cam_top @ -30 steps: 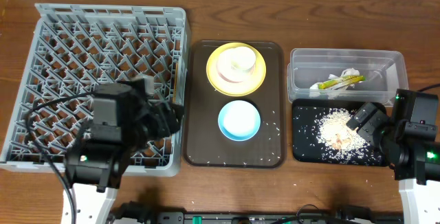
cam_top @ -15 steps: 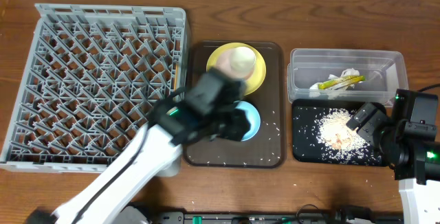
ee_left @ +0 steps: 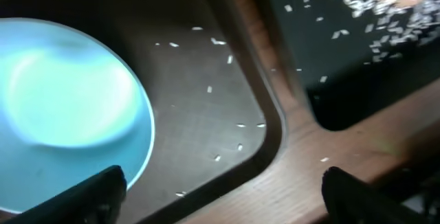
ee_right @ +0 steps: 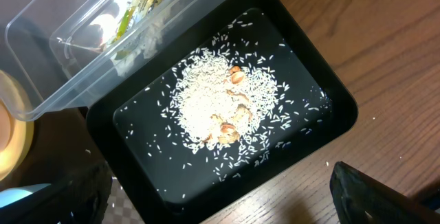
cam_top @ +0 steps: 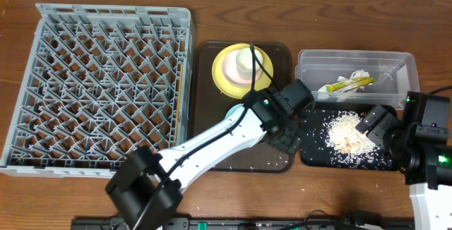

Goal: Sort waste into correct bins and load items into the dishwasher
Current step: 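Move the left gripper from the rack toward the blue bowl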

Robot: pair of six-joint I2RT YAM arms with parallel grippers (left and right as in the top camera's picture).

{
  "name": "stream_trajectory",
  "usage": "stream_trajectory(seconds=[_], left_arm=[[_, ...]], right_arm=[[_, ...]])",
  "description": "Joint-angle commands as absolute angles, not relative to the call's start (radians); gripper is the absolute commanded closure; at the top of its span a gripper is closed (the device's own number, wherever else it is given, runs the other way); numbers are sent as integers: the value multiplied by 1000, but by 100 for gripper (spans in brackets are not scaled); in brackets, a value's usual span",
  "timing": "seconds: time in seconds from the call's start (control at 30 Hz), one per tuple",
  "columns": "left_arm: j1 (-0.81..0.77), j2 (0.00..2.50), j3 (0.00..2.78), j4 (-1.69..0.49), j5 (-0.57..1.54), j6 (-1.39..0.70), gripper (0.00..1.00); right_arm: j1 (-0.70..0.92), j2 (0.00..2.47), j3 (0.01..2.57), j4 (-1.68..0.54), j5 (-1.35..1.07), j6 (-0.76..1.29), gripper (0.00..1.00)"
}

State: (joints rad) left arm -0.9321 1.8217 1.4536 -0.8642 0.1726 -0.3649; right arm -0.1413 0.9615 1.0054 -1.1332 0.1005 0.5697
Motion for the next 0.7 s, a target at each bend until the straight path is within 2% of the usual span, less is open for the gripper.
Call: stream_trajectory(seconds=[0.0,0.03,0.07,0.1,0.17,0.23,0.5,0.67], left_arm=[[-930,1833,1462,-867,143,-347,15],[-930,1834,1458,-866,126,-348,30],[-930,1835,1456,-866,94,-348,41],[-931,1835,1451,-866,66,-349,47],[-933,1835,1435,-863,13,-360,54],[-933,1837,1414,-853,-2,-365,58],[-933,1863,1315,-753,-2,-390,58],[-934,1885,1284,-712,-1,-399,62]], right_arm=[[-150,960,1013,-1134,100,571,1],[-150,960,1013,-1134,100,571,1],[-150,960,1013,-1134,100,571,1],[-150,960,1013,-1134,100,571,1],[-150,960,1013,-1134,100,571,1],[-150,960,1013,-1134,100,571,1],[-150,960,1013,-1134,100,571,1],[-150,960,1013,-1134,100,571,1]])
